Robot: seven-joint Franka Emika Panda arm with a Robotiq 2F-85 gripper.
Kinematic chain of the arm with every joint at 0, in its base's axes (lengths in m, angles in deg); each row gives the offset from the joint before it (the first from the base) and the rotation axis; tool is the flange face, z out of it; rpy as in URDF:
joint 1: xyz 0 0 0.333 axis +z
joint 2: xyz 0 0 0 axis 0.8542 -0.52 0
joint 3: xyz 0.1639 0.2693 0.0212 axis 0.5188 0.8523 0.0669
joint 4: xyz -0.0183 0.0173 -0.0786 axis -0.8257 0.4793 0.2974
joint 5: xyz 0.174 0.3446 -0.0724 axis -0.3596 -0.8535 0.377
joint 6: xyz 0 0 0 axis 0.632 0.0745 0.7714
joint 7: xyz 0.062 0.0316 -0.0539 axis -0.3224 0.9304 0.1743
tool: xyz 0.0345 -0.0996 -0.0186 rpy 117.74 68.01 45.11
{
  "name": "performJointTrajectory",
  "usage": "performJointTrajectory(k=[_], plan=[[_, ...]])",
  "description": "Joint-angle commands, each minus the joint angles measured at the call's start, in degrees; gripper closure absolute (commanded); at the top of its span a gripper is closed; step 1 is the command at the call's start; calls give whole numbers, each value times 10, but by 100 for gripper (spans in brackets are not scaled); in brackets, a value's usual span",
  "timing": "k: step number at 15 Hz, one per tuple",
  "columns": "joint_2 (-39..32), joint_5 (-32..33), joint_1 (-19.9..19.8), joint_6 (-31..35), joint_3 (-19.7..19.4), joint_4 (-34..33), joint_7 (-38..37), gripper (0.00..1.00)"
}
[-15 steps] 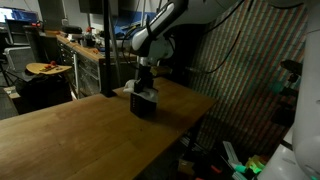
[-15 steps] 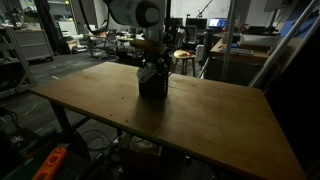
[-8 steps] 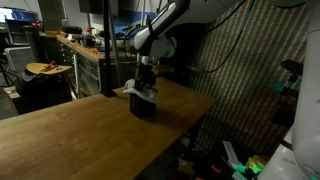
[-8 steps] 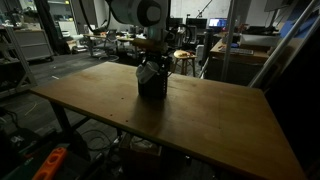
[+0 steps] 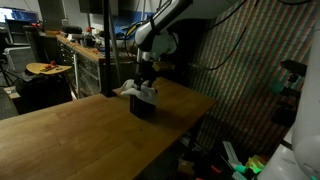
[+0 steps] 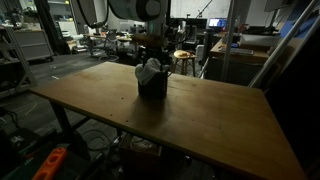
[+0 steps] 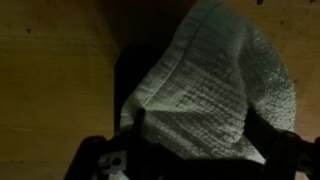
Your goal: Put the white towel in the black box
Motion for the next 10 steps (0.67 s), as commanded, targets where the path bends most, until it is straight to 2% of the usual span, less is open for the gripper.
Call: performJointTrajectory(k=[1,6,8,10], plan=[[38,0,3,7,-3,20,-2,0],[62,3,7,9,-3,27,-1,0],[69,1,9,11,-3,29,-1,26],[74,2,12,13,-3,30,-2,43]])
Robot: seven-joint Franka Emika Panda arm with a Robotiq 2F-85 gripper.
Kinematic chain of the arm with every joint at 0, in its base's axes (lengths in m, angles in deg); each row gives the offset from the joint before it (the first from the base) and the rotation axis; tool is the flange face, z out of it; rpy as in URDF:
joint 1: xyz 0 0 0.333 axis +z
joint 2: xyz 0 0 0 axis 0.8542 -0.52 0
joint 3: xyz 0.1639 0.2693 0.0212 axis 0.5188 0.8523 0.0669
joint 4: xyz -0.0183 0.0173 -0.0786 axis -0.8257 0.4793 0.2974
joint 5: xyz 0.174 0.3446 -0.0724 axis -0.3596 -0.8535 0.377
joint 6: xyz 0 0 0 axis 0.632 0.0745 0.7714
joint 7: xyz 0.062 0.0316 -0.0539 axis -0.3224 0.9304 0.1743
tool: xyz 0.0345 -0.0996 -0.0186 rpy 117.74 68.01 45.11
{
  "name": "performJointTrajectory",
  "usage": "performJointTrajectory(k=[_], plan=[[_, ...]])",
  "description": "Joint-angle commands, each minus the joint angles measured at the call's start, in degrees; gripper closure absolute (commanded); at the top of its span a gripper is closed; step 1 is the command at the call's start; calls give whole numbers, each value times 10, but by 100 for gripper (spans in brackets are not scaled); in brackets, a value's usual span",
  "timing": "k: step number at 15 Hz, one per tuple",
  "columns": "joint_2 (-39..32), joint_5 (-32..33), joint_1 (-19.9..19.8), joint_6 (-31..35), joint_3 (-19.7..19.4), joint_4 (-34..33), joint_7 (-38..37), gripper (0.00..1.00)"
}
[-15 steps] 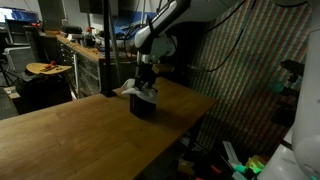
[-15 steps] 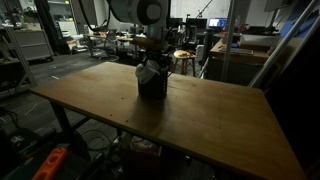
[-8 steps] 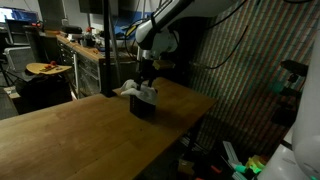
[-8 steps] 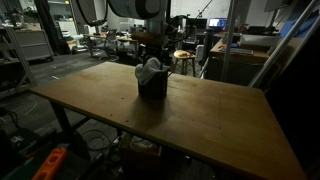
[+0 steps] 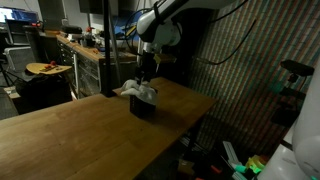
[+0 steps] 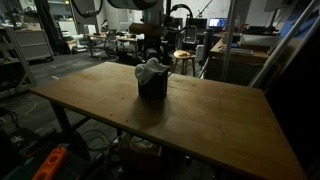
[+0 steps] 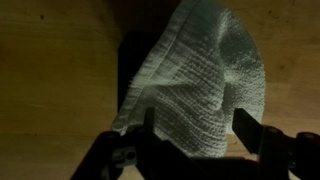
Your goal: Put the white towel in the black box
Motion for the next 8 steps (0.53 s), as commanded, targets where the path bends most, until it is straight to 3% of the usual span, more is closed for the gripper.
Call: performJointTrajectory(k=[1,6,8], plan=[[27,3,9,13,-3,19,-2,51],[29,4,14,13,-3,22,-3,95],[29,3,17,13,-2,25,-2,98]])
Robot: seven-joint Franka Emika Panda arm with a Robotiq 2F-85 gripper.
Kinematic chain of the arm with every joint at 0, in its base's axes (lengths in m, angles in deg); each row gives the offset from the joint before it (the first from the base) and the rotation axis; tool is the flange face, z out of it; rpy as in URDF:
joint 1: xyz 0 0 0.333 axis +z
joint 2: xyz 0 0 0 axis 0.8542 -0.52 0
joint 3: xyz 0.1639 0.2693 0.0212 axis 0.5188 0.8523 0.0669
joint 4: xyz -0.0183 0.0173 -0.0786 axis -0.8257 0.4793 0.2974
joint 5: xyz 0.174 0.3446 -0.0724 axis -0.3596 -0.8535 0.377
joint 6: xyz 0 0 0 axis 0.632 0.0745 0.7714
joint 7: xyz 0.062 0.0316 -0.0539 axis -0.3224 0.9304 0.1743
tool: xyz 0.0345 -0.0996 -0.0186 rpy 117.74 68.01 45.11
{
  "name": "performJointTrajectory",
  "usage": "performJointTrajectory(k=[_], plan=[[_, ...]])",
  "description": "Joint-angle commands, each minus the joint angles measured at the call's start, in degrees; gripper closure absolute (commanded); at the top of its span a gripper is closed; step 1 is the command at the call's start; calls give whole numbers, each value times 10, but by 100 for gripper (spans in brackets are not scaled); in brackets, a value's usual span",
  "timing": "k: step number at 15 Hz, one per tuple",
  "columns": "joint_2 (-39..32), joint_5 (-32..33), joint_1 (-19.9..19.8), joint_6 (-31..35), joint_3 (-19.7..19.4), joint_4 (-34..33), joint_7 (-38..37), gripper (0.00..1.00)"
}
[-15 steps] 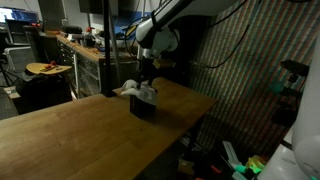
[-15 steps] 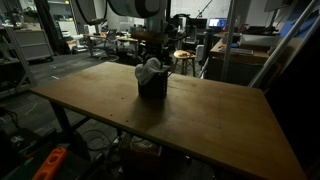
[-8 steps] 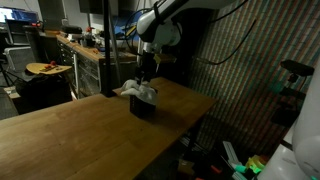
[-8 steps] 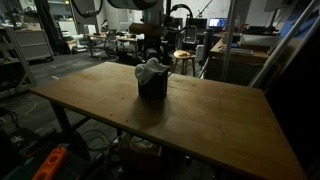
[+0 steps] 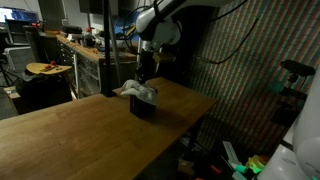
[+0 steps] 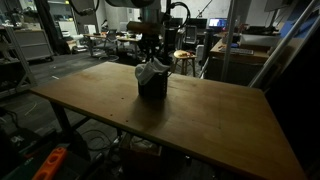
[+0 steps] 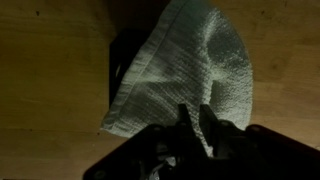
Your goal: Put the white towel in the black box
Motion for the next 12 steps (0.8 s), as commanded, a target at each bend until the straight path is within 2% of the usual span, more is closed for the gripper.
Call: performJointTrajectory(k=[1,5,12], plan=[[17,2,9,11,-2,18,-2,100],[14,2,10,13,-2,24,2,94],[2,0,6,29,-5,30,13,96]])
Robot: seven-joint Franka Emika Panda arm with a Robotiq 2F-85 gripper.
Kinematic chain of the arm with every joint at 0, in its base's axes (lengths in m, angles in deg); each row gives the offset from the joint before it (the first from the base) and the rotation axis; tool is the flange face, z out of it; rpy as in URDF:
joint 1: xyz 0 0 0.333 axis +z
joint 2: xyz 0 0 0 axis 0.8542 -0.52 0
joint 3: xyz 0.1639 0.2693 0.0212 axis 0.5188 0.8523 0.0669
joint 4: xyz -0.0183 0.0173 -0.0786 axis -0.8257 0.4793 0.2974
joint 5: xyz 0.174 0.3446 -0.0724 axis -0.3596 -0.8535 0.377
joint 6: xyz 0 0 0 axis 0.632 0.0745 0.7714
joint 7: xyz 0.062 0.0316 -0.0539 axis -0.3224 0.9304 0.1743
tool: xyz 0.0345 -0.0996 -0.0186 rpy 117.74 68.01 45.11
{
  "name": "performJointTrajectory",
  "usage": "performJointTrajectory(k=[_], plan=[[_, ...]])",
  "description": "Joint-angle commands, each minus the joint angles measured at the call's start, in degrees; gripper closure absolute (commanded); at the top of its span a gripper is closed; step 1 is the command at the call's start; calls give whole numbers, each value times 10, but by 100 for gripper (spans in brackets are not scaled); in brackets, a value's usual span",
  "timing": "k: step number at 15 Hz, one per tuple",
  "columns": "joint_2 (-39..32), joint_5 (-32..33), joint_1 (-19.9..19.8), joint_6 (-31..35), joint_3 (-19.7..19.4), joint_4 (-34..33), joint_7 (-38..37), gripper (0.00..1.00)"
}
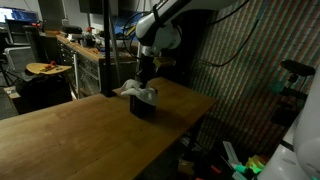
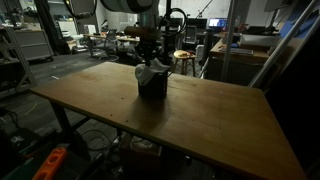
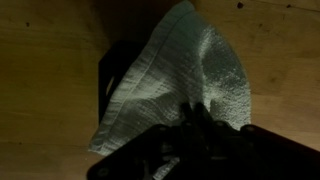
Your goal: Put the white towel in the black box
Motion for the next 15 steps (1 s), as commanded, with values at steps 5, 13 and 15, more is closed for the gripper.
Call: performJointTrajectory(k=[5,13,15], plan=[[-6,0,0,27,-3,1,12,96],[-32,14,5,36,1,-2,7,96],[-39,18,6,40,3,-6,5,95]])
